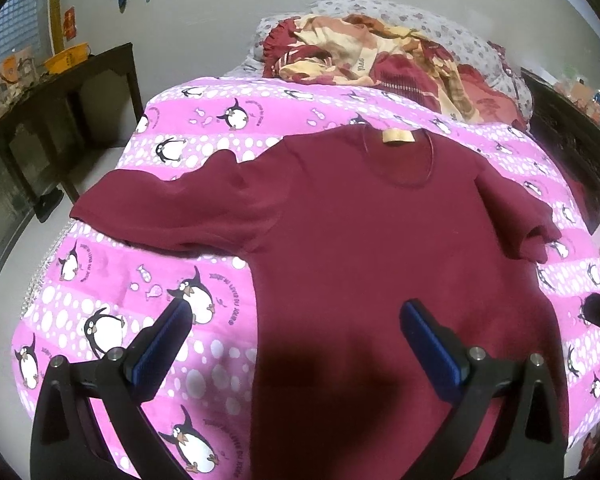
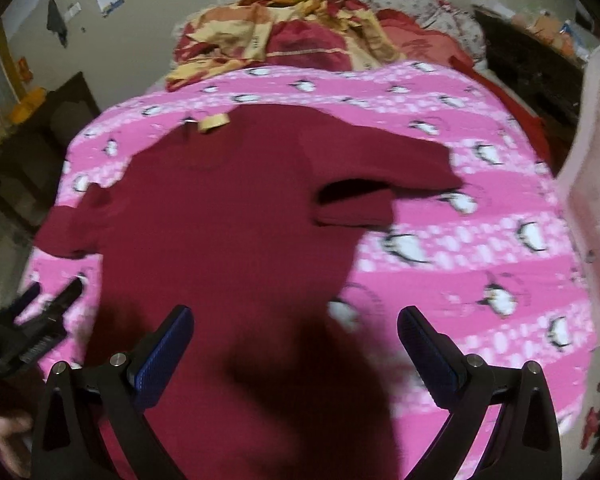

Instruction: Fold small clothes

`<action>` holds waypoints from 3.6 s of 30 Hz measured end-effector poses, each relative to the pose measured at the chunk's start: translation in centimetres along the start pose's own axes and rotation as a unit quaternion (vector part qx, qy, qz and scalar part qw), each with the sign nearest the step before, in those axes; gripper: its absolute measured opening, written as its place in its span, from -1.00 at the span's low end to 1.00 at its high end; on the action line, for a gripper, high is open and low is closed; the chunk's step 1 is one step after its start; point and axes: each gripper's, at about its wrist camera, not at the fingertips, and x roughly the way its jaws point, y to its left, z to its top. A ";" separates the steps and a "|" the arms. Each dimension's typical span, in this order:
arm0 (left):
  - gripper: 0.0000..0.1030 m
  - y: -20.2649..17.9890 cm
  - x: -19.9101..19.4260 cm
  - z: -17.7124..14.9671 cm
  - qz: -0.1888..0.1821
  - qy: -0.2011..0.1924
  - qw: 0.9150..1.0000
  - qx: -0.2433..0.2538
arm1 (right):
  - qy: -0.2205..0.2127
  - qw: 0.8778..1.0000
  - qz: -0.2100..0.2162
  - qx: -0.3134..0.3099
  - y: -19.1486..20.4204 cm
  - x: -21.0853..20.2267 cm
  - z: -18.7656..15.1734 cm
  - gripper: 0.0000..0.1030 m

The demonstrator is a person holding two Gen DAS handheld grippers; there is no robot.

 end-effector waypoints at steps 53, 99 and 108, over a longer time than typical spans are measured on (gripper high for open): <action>1.00 2.8 5.6 2.9 0.021 0.025 0.999 -0.037 | -0.007 0.996 -0.038 -0.082 6.6 10.8 4.8 1.00; 1.00 12.0 6.5 4.4 0.056 0.031 0.992 -0.112 | 0.018 0.992 -0.014 -0.127 11.0 13.9 4.9 1.00; 0.99 23.2 8.3 5.8 0.094 0.015 0.967 -0.236 | 0.035 0.992 -0.005 -0.125 11.0 14.6 4.7 1.00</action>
